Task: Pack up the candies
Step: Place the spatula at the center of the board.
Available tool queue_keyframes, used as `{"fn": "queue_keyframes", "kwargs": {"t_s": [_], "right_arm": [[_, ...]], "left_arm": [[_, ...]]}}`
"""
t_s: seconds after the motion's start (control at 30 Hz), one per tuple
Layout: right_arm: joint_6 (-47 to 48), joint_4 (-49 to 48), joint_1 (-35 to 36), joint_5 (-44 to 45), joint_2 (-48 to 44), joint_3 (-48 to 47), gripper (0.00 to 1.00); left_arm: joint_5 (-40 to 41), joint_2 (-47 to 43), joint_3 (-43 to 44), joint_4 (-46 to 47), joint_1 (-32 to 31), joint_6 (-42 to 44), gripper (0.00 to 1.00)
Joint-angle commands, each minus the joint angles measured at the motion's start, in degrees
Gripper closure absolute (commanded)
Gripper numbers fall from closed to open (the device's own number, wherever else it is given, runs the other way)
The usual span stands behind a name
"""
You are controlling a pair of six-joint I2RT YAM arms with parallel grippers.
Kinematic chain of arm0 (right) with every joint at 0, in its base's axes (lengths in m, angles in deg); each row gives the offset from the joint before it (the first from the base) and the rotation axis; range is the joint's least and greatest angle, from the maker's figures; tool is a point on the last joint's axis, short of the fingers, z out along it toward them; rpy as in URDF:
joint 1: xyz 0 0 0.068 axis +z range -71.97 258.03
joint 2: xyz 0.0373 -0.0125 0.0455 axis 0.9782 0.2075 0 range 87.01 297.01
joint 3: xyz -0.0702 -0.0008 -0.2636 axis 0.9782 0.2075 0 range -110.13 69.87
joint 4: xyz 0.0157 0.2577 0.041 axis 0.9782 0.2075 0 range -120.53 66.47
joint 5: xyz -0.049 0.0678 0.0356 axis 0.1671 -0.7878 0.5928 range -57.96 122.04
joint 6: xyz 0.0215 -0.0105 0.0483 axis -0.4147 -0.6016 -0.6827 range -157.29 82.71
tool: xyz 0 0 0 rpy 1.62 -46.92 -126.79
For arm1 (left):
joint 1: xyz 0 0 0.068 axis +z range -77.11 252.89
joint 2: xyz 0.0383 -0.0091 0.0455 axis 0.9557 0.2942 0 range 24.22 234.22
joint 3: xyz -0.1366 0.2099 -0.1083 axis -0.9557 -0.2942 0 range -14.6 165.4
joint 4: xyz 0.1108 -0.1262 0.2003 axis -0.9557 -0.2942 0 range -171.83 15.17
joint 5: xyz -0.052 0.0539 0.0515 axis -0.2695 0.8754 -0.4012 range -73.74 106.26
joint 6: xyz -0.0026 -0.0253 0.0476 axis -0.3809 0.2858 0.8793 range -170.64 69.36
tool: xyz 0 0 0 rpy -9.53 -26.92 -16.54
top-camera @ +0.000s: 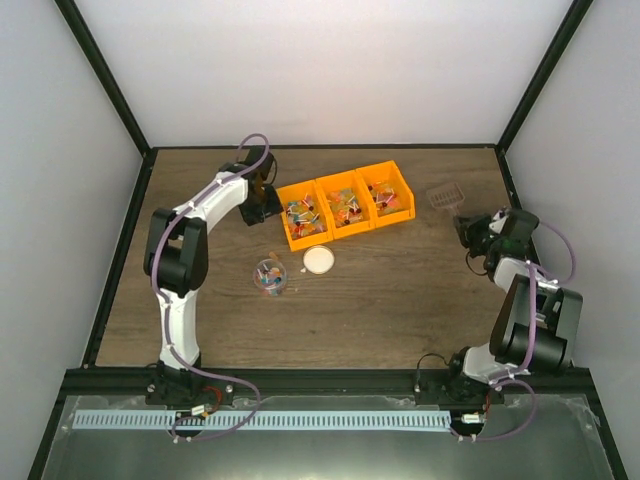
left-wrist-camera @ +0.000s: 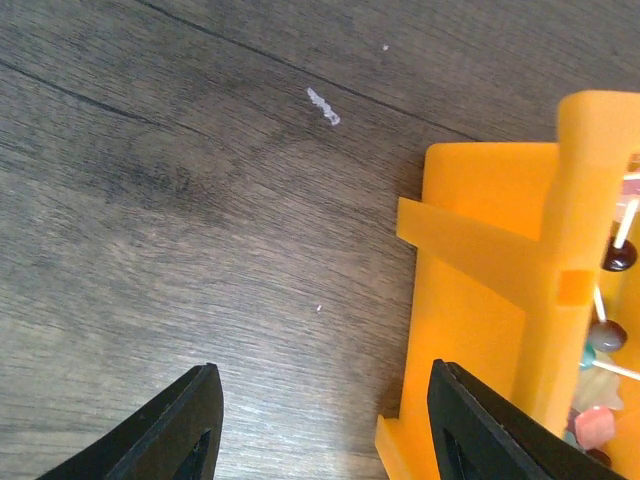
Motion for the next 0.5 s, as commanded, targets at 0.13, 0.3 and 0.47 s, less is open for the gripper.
{"fn": "queue_keyframes", "kwargs": {"t_s": [0.13,0.3,0.47], "right_arm": [[7.9,3.64,-0.61,1.58,1.7,0.9,0.91],[11.22,7.98,-0.55,5.5,1.8,2.66,0.82],[12.95,12.94,-0.56,9.03,0.3,2.2,0.66]], "left_arm": [[-0.33,3.22,4.45,-1.7,-0.16,-0.91,0.42],[0.27,3.51,6.95,-2.36,-0.12,-0.94,0.42],[1.03,2.98,8.36,-3.28,0.04,-0.67,0.42]]}}
